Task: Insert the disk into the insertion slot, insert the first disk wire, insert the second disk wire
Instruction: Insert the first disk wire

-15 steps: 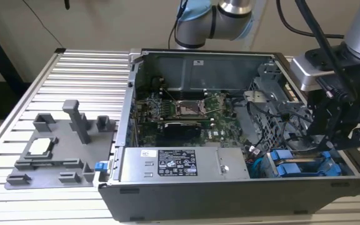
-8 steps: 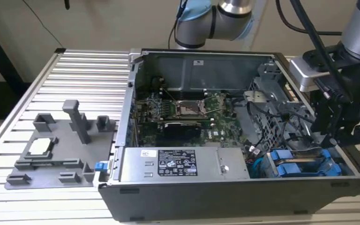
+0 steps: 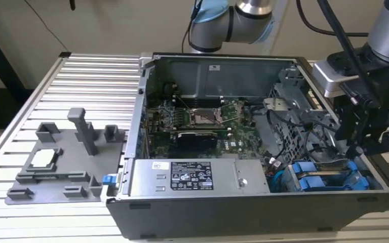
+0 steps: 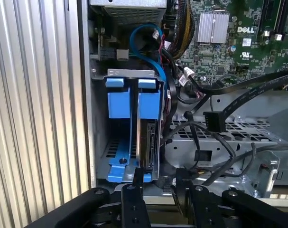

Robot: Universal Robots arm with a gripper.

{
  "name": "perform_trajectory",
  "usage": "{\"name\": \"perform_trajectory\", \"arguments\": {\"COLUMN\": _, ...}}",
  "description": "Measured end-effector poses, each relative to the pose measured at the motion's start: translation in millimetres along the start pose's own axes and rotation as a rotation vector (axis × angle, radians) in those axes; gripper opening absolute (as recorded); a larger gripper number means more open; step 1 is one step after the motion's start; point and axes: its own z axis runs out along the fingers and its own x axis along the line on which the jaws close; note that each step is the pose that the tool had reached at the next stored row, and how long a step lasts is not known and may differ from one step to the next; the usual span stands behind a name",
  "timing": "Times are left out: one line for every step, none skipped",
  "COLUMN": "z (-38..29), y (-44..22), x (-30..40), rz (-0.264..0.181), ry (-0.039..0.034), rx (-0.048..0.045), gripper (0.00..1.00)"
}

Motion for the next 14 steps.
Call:
{"name": "perform_trajectory", "arguments": {"z": 0.1, "y": -0.8, "x": -0.1, "rz": -0.003, "ry": -0.0006, "rx": -0.0009, "gripper": 0.41}}
{"name": "perform_trajectory", "arguments": {"z": 0.3, "y": -1.7, "x": -0.1, "rz": -0.006, "ry": -0.0012, "rx": -0.0032, "gripper": 0.41}}
{"name": "perform_trajectory", "arguments": {"z": 0.5, "y": -2.7, "x": -0.1, "rz": -0.008, "ry": -0.0020, "rx": -0.0064, "gripper": 0.41}}
{"name": "perform_trajectory", "arguments": {"z": 0.8, "y": -3.8, "x": 0.0, "rz": -0.010, "ry": -0.0027, "rx": -0.0100, "gripper": 0.41}}
{"name": "perform_trajectory", "arguments": {"z": 1.1, "y": -5.0, "x": 0.0, "rz": -0.012, "ry": -0.0033, "rx": -0.0137, "gripper": 0.41}}
{"name": "perform_trajectory", "arguments": {"z": 1.4, "y": -6.3, "x": 0.0, "rz": -0.014, "ry": -0.0037, "rx": -0.0175, "gripper": 0.41}}
{"name": "perform_trajectory", "arguments": {"z": 1.7, "y": -7.7, "x": 0.0, "rz": -0.015, "ry": -0.0042, "rx": -0.0212, "gripper": 0.41}}
{"name": "perform_trajectory", "arguments": {"z": 2.1, "y": -9.3, "x": 0.0, "rz": -0.015, "ry": -0.0046, "rx": -0.0253, "gripper": 0.41}}
{"name": "perform_trajectory", "arguments": {"z": 2.5, "y": -11.1, "x": 0.0, "rz": -0.016, "ry": -0.0049, "rx": -0.0297, "gripper": 0.41}}
{"name": "perform_trajectory", "arguments": {"z": 2.9, "y": -12.7, "x": -0.1, "rz": -0.016, "ry": -0.0051, "rx": -0.0338, "gripper": 0.41}}
{"name": "perform_trajectory", "arguments": {"z": 3.3, "y": -14.3, "x": -0.3, "rz": -0.017, "ry": -0.0053, "rx": -0.0376, "gripper": 0.41}}
{"name": "perform_trajectory", "arguments": {"z": 3.6, "y": -15.6, "x": -0.6, "rz": -0.017, "ry": -0.0056, "rx": -0.0407, "gripper": 0.41}}
{"name": "perform_trajectory", "arguments": {"z": 3.9, "y": -16.5, "x": -1.0, "rz": -0.017, "ry": -0.0059, "rx": -0.0433, "gripper": 0.41}}
{"name": "perform_trajectory", "arguments": {"z": 4.1, "y": -17.3, "x": -1.5, "rz": -0.018, "ry": -0.0061, "rx": -0.0461, "gripper": 0.41}}
